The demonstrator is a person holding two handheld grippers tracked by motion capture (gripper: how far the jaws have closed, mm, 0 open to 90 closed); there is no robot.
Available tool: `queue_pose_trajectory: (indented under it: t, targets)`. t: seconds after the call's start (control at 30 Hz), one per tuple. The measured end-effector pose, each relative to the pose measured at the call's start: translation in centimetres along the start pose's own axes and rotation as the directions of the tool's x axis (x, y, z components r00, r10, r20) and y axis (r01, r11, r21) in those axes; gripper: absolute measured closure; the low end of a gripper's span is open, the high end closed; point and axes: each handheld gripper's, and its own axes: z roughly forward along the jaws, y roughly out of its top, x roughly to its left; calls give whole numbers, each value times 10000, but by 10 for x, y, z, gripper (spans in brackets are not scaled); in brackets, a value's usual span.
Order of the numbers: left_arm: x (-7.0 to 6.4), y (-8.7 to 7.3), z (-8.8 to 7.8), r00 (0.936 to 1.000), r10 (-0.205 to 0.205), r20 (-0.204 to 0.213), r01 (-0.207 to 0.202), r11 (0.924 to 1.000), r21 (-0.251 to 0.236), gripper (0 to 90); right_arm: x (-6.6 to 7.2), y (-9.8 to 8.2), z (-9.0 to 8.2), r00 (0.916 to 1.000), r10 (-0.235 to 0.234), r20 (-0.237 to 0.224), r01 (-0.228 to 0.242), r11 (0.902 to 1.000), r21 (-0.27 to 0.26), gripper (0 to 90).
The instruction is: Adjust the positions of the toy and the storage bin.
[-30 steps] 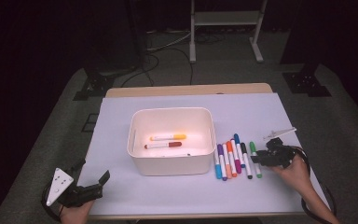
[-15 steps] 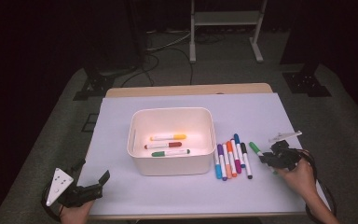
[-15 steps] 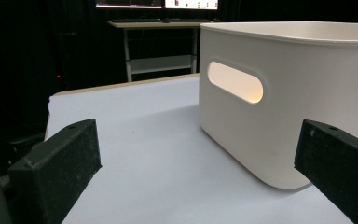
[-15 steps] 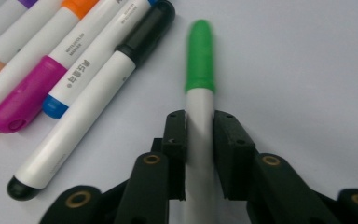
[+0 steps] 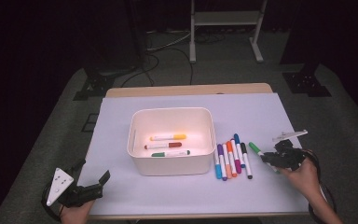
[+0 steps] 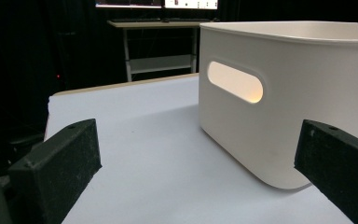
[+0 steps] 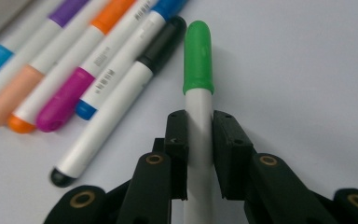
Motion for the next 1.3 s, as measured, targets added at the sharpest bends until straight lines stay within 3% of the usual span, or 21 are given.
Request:
queue_pose_trajectory:
  t: [0.3, 0.53, 0.7, 1.0, 1.1, 1.2, 1.3]
  targets:
    - [-1, 0, 1, 10000, -13, 27, 13, 10000, 9, 0, 11, 20, -44, 9960, -183, -873, 108, 9962, -865, 757]
    - [-1, 0, 1, 10000, -16, 28, 15, 10000, 32, 0, 31, 48, -79, 9837, -812, -1607, 579, 9878, -1447, 757]
    - [0, 0, 1, 10000, 28, 52, -28, 9999, 100, 0, 47, 74, -98, 9723, -1382, -1886, 1067, 9800, -1677, 757]
    - [0, 0, 0, 10000, -35, 54, 34, 10000, 33, 0, 83, 117, -113, 9391, -2449, -2409, 1999, 9599, -1966, 757]
    - [0, 0, 0, 10000, -36, 64, 36, 10000, 30, 0, 97, 130, -112, 9200, -2832, -2710, 2341, 9515, -1996, 757]
    - [0, 0, 0, 10000, -27, 60, 26, 10000, 2, 0, 113, 141, -111, 9085, -3221, -2662, 2734, 9400, -2043, 757]
    - [0, 0, -1, 10000, -20, 64, 20, 10000, -9, 0, 127, 150, -106, 8913, -3552, -2819, 3065, 9300, -2027, 757]
